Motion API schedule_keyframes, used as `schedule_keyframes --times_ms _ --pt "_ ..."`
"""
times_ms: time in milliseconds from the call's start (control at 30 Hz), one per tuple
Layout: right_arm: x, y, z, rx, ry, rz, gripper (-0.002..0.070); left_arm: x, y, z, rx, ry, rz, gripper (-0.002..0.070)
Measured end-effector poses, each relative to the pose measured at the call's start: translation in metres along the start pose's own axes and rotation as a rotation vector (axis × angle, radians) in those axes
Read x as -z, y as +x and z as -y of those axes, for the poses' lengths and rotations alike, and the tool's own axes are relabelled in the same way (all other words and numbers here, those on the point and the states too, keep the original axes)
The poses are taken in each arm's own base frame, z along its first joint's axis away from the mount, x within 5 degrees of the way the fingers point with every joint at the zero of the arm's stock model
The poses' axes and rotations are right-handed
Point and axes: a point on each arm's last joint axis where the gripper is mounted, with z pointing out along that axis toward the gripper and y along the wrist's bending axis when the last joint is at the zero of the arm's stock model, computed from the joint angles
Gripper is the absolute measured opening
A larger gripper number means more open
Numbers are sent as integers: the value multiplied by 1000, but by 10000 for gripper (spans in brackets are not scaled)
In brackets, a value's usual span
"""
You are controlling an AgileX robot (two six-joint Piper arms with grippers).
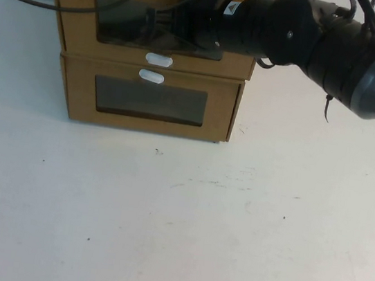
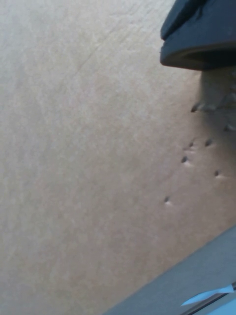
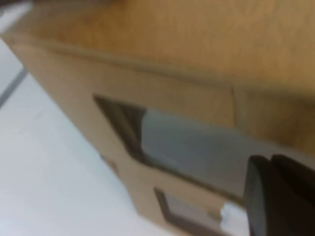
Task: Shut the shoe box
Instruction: Close the shoe box with your right arm
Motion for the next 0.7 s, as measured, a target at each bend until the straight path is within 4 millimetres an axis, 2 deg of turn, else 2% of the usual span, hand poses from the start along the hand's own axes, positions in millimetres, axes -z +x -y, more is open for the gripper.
schedule_keyframes --times_ms 167,367,567,700 --pt "13 -3 -5 10 -30 -59 -13 7 -6 5 -33 5 -15 -5" --pt "57 -27 -18 46 -69 -58 -13 29 -25 19 -71 9 -16 -5" --pt "107 -44 -25 134 -49 -93 -13 71 -44 41 -125 -91 -2 -5" --pt "141 -50 -19 182 71 -150 -13 116 -54 66 -190 -210 14 -5"
